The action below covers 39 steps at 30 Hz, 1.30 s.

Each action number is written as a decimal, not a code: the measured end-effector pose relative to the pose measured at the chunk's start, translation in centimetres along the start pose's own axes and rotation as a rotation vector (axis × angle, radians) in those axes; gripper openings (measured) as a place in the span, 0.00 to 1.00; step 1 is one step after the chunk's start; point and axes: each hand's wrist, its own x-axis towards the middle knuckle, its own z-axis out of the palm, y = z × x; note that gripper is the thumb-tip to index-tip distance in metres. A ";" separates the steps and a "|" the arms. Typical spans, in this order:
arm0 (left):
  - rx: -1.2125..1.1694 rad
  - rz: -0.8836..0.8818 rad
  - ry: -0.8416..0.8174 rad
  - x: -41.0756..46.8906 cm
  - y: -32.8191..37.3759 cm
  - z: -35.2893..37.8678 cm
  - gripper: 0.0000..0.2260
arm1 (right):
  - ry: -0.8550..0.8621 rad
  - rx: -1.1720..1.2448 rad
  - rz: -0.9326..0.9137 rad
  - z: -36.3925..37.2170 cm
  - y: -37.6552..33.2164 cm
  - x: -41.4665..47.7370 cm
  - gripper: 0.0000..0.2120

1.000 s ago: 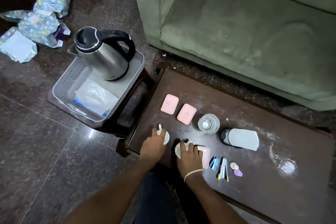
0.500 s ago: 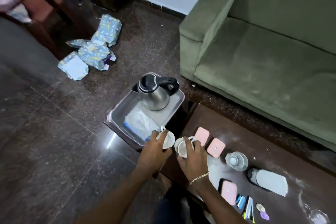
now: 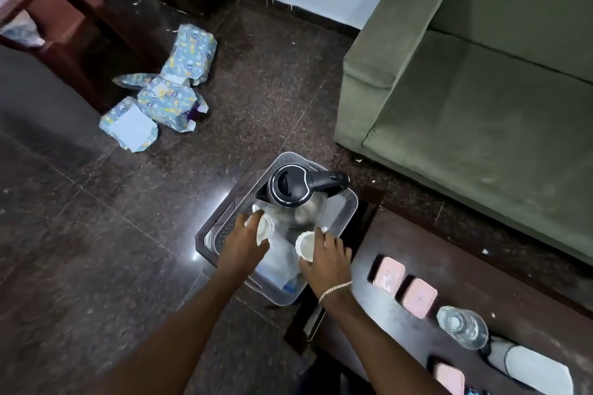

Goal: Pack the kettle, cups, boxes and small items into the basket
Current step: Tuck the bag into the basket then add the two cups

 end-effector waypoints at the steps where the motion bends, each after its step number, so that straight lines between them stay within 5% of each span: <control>1: -0.007 -0.004 -0.011 0.6 -0.4 0.1 0.32 | -0.018 -0.001 0.007 0.5 -0.1 0.5 0.36; 20: -0.004 0.079 -0.008 5.4 -2.7 1.6 0.21 | -0.059 -0.145 0.077 3.5 -0.1 3.4 0.38; 31: 0.065 0.122 0.065 5.2 -2.4 2.3 0.30 | -0.001 -0.125 0.017 3.4 1.0 2.9 0.40; 34: 0.124 0.042 0.160 3.6 -1.4 2.5 0.37 | 0.048 -0.110 -0.030 2.6 2.1 1.2 0.43; 39: -0.005 0.188 0.419 -1.4 3.9 4.3 0.20 | 0.147 -0.042 0.024 0.9 7.7 -2.2 0.34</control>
